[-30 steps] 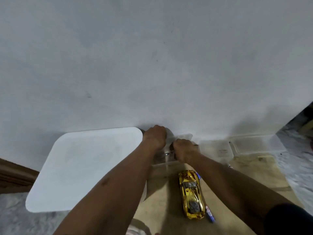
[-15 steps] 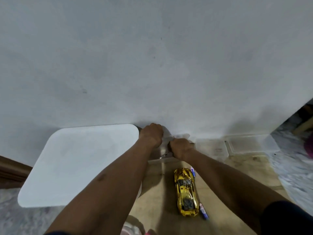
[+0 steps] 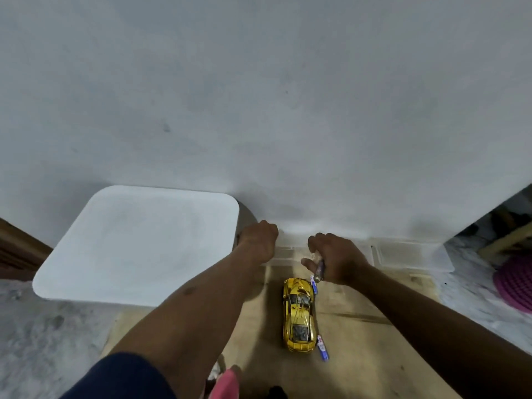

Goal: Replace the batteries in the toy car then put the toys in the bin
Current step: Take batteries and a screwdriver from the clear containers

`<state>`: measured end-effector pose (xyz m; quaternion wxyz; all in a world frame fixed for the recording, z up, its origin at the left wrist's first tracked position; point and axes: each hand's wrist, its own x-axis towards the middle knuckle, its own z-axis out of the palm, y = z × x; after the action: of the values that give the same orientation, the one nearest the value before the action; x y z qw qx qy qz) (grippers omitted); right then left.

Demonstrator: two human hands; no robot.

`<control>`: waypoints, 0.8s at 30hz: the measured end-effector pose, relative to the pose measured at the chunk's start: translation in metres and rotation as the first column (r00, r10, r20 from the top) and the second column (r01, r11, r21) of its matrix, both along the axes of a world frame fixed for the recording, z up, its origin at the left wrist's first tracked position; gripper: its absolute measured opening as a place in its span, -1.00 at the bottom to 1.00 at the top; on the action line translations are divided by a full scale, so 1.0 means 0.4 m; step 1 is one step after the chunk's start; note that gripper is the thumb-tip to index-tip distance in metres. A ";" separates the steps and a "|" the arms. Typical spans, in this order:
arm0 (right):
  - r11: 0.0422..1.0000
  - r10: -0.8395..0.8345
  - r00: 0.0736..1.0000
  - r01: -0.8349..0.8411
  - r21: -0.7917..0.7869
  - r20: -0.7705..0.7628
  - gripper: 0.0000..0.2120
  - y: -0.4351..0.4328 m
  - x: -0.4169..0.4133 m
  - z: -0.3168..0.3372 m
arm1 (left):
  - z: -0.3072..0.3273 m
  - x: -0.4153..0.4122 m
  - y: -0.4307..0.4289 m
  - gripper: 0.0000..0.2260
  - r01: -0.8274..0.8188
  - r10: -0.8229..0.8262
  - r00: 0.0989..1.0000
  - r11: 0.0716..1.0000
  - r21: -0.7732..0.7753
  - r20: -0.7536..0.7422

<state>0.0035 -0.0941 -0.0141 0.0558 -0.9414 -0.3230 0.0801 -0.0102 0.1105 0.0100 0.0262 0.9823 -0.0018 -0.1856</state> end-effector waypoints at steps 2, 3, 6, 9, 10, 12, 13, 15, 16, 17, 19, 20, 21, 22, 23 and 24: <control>0.999 -0.018 1.000 0.019 -0.045 0.009 -0.62 0.018 0.017 -0.004 | -0.020 -0.015 -0.005 -0.57 0.026 -0.026 1.000 0.999 0.030 0.009; 0.997 -0.005 1.000 0.006 -0.078 0.020 -0.60 0.030 0.026 -0.009 | -0.032 -0.021 -0.007 -0.59 0.043 -0.044 0.999 0.998 0.048 0.021; 0.976 0.066 0.997 -0.056 -0.211 0.040 -0.62 0.068 0.043 -0.032 | -0.063 -0.033 -0.011 -0.64 0.063 -0.067 0.997 0.995 0.079 0.046; 0.962 0.086 0.995 -0.071 -0.262 0.047 -0.68 0.095 0.043 -0.056 | -0.084 -0.037 -0.011 -0.57 0.073 -0.076 0.997 0.993 0.094 0.029; 0.963 0.081 0.995 -0.064 -0.263 0.054 -0.70 0.100 0.043 -0.061 | -0.087 -0.036 -0.012 -0.53 0.082 -0.085 0.996 0.991 0.102 0.021; 0.964 0.078 0.994 -0.056 -0.260 0.075 -0.73 0.105 0.041 -0.072 | -0.093 -0.032 -0.012 -0.46 0.111 -0.113 0.994 0.983 0.149 0.006; 0.965 0.076 0.994 -0.052 -0.256 0.084 -0.74 0.105 0.041 -0.080 | -0.096 -0.029 -0.013 -0.45 0.123 -0.127 0.992 0.976 0.180 0.006; 0.971 0.070 0.994 -0.048 -0.234 0.086 -0.74 0.104 0.041 -0.095 | -0.106 -0.021 -0.014 -0.44 0.126 -0.132 0.991 0.969 0.213 0.014; 0.975 0.065 0.995 -0.047 -0.215 0.076 -0.73 0.102 0.040 -0.099 | -0.110 -0.017 -0.015 -0.44 0.121 -0.127 0.992 0.970 0.213 0.017; 0.980 0.057 0.997 -0.045 -0.194 0.058 -0.71 0.097 0.042 -0.101 | -0.111 -0.015 -0.016 -0.44 0.115 -0.122 0.992 0.971 0.211 0.020; 0.989 0.051 0.999 -0.050 -0.140 0.007 -0.64 0.079 0.043 -0.094 | -0.107 -0.020 -0.019 -0.45 0.096 -0.102 0.995 0.977 0.193 0.018; 0.994 0.044 0.999 -0.046 -0.099 -0.023 -0.60 0.067 0.042 -0.087 | -0.104 -0.027 -0.021 -0.46 0.075 -0.078 0.997 0.983 0.168 0.013; 0.998 0.028 0.998 -0.031 -0.050 -0.055 -0.58 0.054 0.039 -0.075 | -0.101 -0.035 -0.024 -0.47 0.043 -0.045 0.999 0.991 0.130 0.009; 1.000 0.004 0.996 -0.004 0.003 -0.088 -0.57 0.040 0.034 -0.062 | -0.097 -0.047 -0.029 -0.47 0.011 -0.011 1.000 0.996 0.089 0.005; 0.998 -0.023 0.993 0.030 0.055 -0.118 -0.57 0.028 0.030 -0.051 | -0.094 -0.060 -0.036 -0.49 -0.015 0.014 1.000 0.998 0.053 0.009; 0.993 -0.054 0.989 0.069 0.100 -0.140 -0.59 0.014 0.023 -0.037 | -0.090 -0.074 -0.045 -0.51 -0.027 0.027 0.999 0.999 0.021 0.026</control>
<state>0.0128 -0.0886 -0.0289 0.1292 -0.9390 -0.2928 0.1257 -0.0396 0.0926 -0.0260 0.0181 0.9847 0.0132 -0.1726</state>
